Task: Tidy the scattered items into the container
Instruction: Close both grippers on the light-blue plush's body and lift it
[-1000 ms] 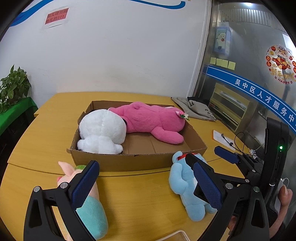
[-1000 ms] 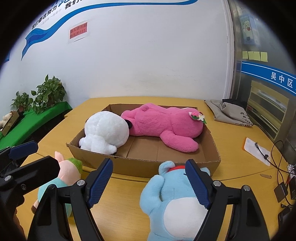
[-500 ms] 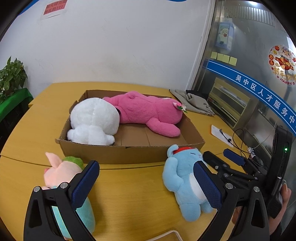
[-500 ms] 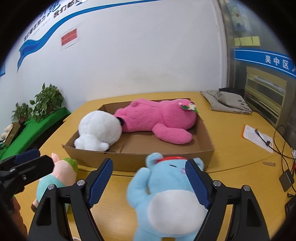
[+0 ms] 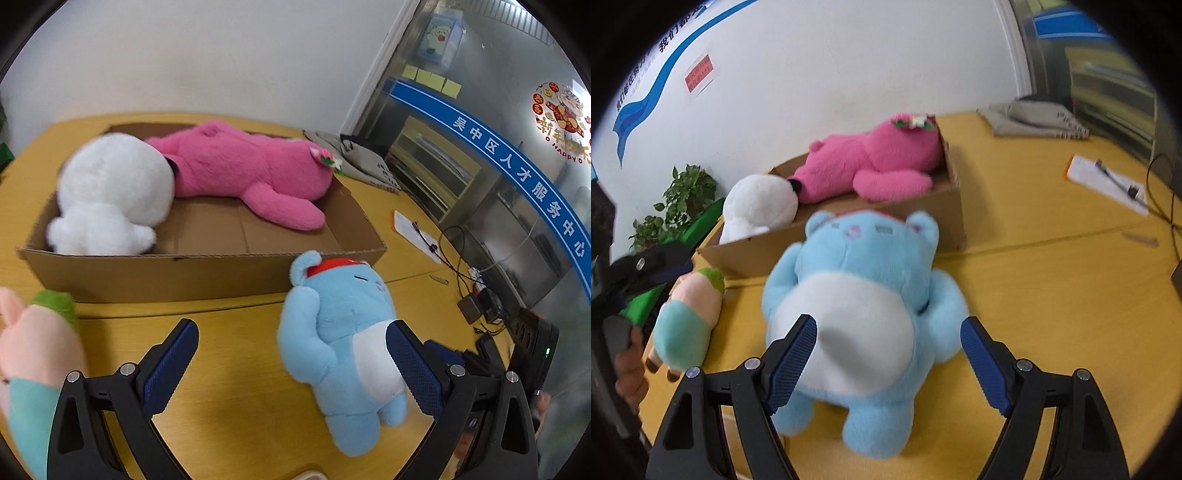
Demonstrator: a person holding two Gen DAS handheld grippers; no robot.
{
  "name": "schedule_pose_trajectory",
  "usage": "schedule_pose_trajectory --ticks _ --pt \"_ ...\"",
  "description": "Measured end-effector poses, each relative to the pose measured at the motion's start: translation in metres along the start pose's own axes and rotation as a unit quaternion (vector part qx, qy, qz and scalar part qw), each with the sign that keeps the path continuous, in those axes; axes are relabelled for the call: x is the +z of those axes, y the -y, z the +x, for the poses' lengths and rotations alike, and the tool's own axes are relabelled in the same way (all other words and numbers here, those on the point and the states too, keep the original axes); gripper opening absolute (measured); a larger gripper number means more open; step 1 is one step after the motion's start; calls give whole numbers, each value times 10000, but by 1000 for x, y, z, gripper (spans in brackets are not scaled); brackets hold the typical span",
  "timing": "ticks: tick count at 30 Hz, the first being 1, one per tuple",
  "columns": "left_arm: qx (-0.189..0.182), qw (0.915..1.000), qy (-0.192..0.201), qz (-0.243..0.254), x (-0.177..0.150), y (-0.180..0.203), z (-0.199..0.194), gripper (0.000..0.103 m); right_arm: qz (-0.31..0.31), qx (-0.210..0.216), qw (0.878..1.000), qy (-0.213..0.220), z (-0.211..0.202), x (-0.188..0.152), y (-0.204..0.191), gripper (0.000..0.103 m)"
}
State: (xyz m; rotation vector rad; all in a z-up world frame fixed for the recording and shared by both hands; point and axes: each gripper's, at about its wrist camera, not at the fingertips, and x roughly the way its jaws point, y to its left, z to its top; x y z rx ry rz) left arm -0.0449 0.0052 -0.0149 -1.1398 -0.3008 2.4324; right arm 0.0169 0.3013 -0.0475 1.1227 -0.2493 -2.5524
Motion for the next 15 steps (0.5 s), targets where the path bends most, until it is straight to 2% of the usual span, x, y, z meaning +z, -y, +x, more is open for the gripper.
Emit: schedule_pose_trajectory --ticks 4,10,15 --pt "-477 9974 -535 -108 4 3 37 103 102 325 9993 -138 6 -7 3 83" --pt "-459 9939 -1001 44 5 10 79 103 338 918 9940 -494 24 -15 4 86" --pt "-679 9915 -1108 -35 1 5 94 103 608 1083 9897 -707 37 -19 7 92"
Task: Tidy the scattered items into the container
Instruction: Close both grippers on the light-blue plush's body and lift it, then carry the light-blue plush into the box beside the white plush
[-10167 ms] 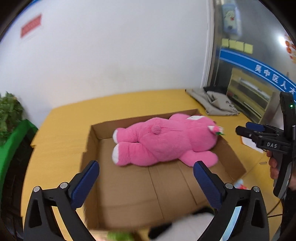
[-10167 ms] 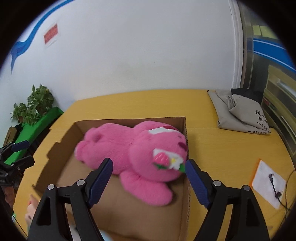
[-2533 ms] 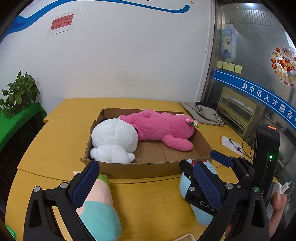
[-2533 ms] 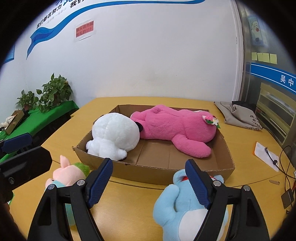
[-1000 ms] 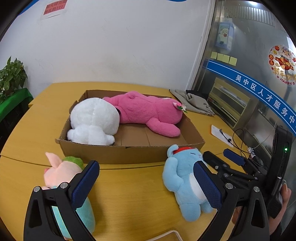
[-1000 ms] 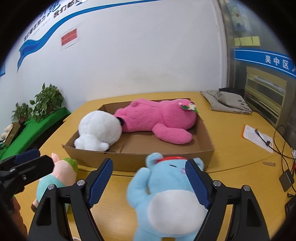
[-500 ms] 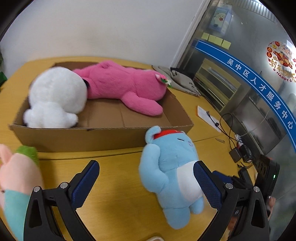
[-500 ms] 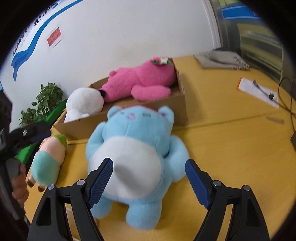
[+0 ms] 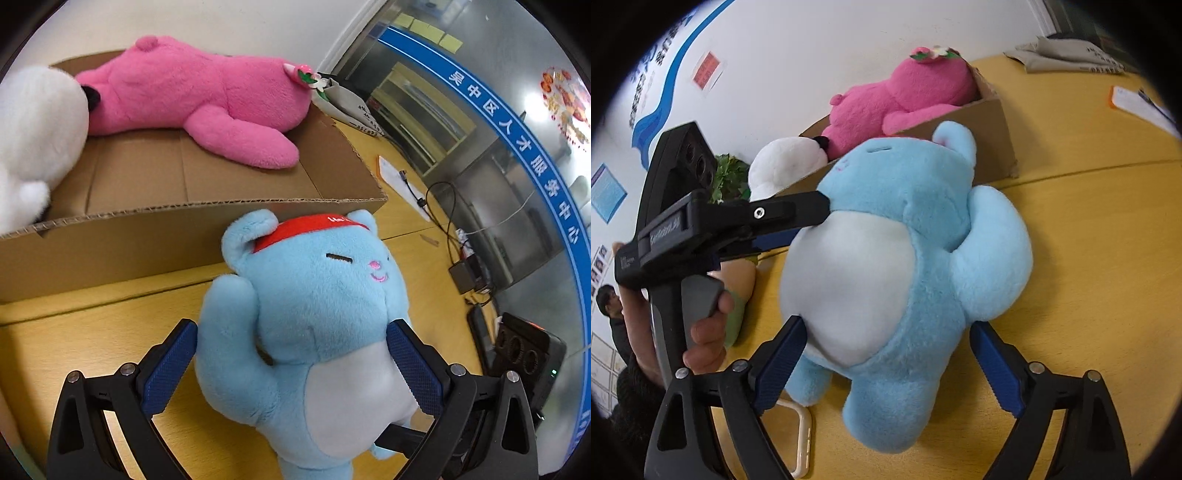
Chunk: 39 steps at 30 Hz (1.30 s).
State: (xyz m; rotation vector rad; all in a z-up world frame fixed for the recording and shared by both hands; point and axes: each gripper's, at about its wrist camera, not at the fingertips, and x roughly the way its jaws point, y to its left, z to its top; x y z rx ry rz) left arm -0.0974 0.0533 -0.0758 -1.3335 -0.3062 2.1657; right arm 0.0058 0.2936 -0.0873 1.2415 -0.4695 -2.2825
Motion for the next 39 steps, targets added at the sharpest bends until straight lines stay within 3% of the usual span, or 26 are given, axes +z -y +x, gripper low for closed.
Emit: schedule_pose_trajectory --ticks 3,6,12,15,19,24,29,34,39 --pt "-100 9999 -113 -79 1 -6 4 103 3 66 10000 2 0 1 2 92" --pt "-168 9997 -149 -12 2 -5 -2 102 -364 11 9993 30 -4 0 -5 85" --pt "-444 9988 34 -214 15 -22 -13 103 -766 28 9971 -37 -14 3 3 84" --pt "-677 9970 -158 -340 25 -27 5 103 -898 102 9958 -131 -13 7 5 84" --pt "-1043 9933 -472 -123 26 -14 35 99 -866 179 9960 -144 -10 7 7 84" --pt "-1137 9925 -447 -48 25 -12 31 88 -685 444 9966 -116 -9 5 12 67" --pt "-1033 9944 -231 66 20 -9 10 84 -662 618 9959 -35 -13 3 8 57" --pt "-1062 9940 193 151 22 -3 -30 82 -965 661 9928 244 -25 6 -14 56" --pt "-973 9916 698 495 46 14 -84 82 -1350 689 9860 698 -50 23 -49 56"
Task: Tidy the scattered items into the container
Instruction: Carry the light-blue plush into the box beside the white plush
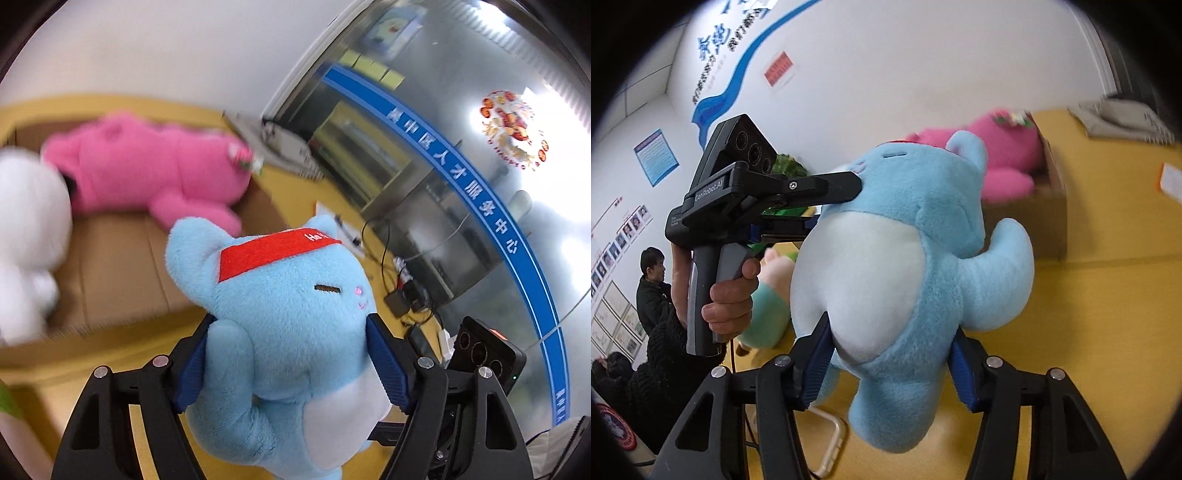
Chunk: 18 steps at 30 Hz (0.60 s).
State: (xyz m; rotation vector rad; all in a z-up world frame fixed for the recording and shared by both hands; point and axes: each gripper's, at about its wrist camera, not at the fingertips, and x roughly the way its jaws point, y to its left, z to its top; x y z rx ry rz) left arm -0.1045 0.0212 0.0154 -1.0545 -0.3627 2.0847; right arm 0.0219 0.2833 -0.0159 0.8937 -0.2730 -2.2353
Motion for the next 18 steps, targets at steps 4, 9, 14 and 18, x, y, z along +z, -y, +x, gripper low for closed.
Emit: schedule_pose_trajectory --ticks 4,9,14,18 --pt "253 9985 341 336 41 12 -35 81 -413 -65 9986 323 0 38 -26 56" --pt "576 9944 687 566 93 8 -65 80 -931 -149 9932 688 14 94 -51 56" --pt "881 9919 807 442 133 -23 -66 80 -1093 -127 9900 889 46 142 -56 56" --pt "1040 9923 631 248 149 -62 -51 80 -1028 -172 9917 758 81 159 -47 56"
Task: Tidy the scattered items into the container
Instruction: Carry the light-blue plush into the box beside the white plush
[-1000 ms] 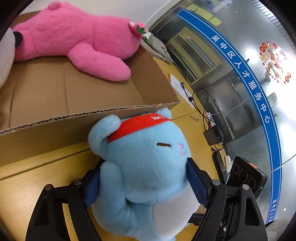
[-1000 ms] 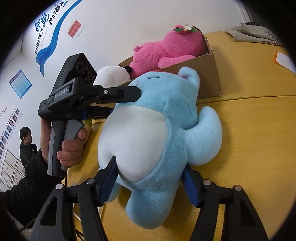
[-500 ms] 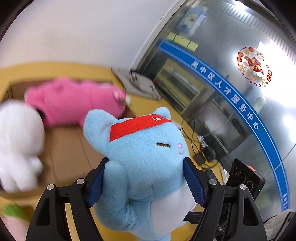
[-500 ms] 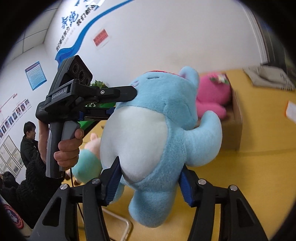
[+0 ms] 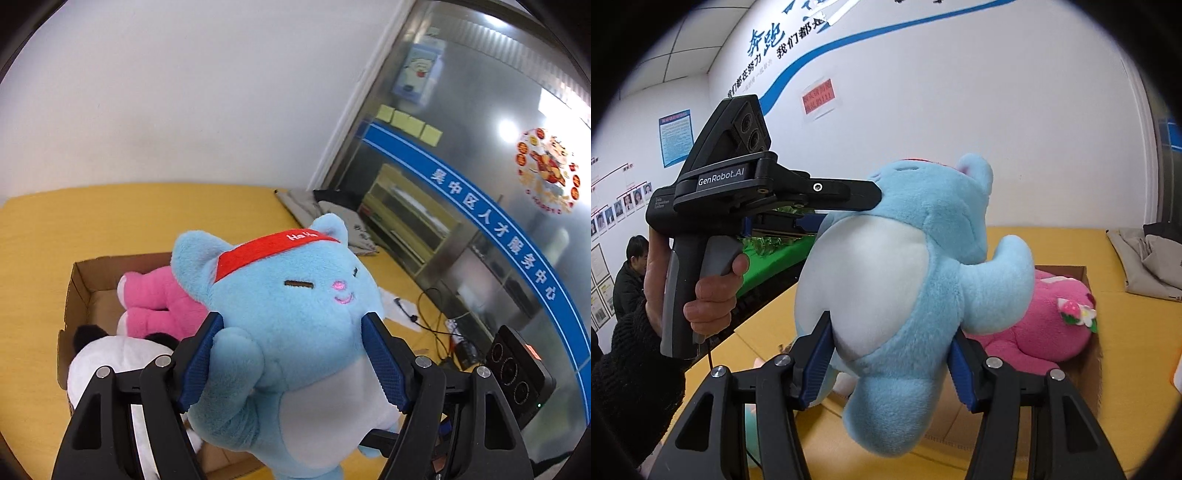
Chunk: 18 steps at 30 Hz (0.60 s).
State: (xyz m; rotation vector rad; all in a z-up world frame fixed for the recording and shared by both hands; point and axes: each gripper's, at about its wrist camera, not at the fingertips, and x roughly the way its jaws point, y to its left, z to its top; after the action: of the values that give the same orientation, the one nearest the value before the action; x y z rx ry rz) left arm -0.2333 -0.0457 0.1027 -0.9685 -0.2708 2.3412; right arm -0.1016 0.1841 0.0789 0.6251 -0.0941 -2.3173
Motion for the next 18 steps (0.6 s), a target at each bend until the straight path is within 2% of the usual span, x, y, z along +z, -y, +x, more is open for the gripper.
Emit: schedule_pose_trajectory --ticks 8,12,18 --pt "63 9977 -554 -394 -21 -49 60 80 288 -150 9983 -484 59 -23 24 56" --pt "130 9965 -728 -384 -30 -58 76 80 389 -201 9966 -700 75 -39 31 56" --pt "213 9956 -878 -257 -39 -55 88 80 544 -280 9949 -800 83 -52 41 56"
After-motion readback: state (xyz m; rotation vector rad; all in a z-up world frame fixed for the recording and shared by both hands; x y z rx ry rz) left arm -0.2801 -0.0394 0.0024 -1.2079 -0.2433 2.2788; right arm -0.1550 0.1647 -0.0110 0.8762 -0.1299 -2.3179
